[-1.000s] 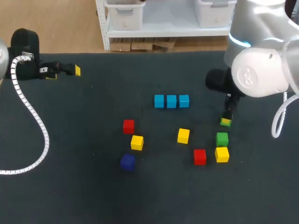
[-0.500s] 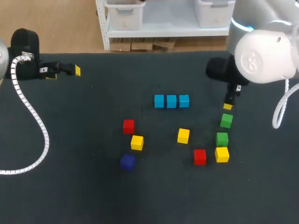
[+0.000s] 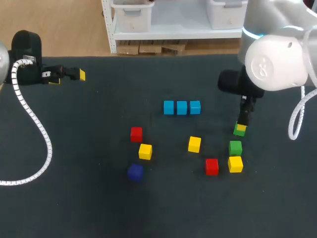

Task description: Place the blue cubes, place green cubes on the blue cubes, place the yellow cubes on the green cubes, then place the red cubes on the yellow cubes, and place purple cube on the red cubes.

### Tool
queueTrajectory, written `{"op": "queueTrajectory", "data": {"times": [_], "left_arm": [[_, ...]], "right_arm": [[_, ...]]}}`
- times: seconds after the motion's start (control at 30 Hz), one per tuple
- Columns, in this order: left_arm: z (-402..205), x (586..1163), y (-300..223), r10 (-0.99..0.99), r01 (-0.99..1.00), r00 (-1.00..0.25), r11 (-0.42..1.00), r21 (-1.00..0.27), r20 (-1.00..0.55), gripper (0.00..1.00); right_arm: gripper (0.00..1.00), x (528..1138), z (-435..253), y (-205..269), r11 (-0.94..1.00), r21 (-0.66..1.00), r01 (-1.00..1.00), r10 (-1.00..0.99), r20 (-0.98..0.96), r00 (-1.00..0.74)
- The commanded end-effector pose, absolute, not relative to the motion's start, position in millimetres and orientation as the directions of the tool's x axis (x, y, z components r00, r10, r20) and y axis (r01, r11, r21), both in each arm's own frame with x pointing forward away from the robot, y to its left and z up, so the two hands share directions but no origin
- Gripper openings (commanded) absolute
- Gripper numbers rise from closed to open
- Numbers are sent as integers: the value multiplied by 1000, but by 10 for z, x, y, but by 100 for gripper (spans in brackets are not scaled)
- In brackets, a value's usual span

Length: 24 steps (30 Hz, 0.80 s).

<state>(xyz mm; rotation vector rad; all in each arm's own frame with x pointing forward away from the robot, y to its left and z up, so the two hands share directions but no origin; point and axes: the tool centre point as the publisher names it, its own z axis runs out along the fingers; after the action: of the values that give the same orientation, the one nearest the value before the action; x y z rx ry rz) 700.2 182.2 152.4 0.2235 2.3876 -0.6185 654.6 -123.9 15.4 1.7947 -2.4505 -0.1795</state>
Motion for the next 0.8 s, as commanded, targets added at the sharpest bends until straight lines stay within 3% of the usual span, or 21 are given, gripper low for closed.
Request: {"op": "queueTrajectory", "data": {"times": [0.03,0.47,0.5,0.63,0.7,0.8], "left_arm": [[1510,6998,1843,1,318,-768,868,-381,-640,100],[1510,6998,1843,1,318,-768,868,-381,-640,100],[1510,6998,1843,1,318,-768,868,-381,-640,100],[1510,6998,1843,1,318,-768,868,-381,-640,100],[1510,6998,1843,1,318,-768,868,-381,-640,100],[1510,6998,1843,1,318,-768,868,-381,-640,100]], "right_arm": [[100,6542,111,-1265,270,165,-949,-962,13,-271],[100,6621,-40,-1293,233,159,-959,-972,15,-234],[53,6618,-37,-1285,234,160,-959,-972,13,-235],[37,6590,-53,-1264,230,157,-960,-973,3,-232],[0,6588,-55,-1265,232,155,-960,-972,2,-234],[0,6576,-31,-1278,241,154,-958,-970,9,-242]]}}
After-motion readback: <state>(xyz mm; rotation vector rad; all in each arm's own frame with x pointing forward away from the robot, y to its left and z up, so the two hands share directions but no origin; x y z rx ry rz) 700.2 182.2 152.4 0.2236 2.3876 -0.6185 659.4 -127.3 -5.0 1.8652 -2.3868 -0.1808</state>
